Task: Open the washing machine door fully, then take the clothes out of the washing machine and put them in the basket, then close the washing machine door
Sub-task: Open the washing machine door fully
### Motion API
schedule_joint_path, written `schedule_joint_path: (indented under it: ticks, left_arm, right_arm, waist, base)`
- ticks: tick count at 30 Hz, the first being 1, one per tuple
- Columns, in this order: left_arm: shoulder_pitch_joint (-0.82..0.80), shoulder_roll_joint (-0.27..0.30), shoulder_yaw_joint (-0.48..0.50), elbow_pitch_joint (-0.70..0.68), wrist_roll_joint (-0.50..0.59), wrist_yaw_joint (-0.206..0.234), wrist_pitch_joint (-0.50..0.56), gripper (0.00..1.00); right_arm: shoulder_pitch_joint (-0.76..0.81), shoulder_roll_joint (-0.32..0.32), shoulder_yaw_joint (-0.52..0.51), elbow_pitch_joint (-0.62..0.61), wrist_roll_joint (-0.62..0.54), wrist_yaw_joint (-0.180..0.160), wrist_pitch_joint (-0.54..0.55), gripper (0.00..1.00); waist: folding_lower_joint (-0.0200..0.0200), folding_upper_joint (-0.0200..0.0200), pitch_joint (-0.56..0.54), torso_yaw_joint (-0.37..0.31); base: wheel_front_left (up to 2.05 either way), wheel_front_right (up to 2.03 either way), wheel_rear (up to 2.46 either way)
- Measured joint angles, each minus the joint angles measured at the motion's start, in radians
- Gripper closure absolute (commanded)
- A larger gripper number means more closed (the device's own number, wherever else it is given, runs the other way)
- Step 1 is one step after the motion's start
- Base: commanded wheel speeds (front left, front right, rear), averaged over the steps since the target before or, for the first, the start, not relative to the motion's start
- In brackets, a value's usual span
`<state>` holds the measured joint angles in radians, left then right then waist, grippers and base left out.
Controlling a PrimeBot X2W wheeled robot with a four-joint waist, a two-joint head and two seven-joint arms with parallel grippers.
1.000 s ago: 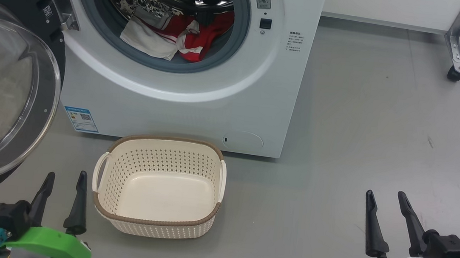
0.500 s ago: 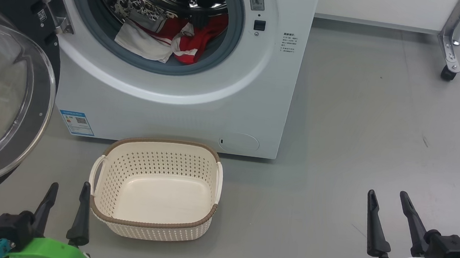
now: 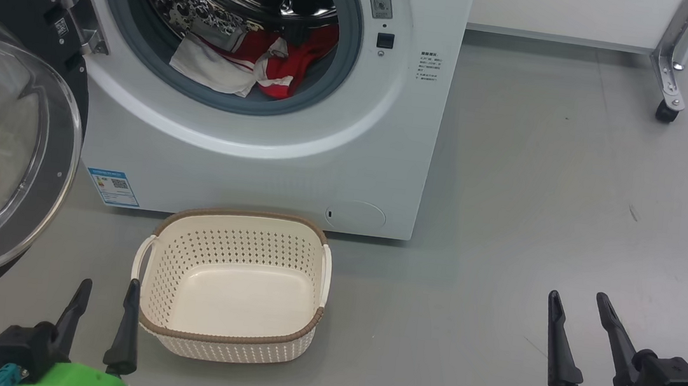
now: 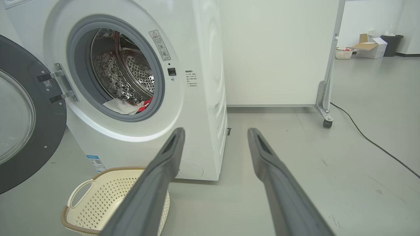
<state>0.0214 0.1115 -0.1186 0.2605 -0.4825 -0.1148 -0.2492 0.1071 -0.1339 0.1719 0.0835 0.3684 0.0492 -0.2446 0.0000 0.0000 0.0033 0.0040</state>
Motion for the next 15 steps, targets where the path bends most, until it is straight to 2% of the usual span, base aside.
schedule_joint_path:
  ticks: [15]
  left_arm:
    - [0.001,0.0,-0.002,-0.016,0.003,0.005,0.0,0.0]
  right_arm:
    - [0.0,0.003,-0.001,-0.004,0.0,0.0,0.0,0.0]
  waist:
    - [0.0,0.0,0.009,-0.002]
  base:
    - [0.0,0.0,0.0]
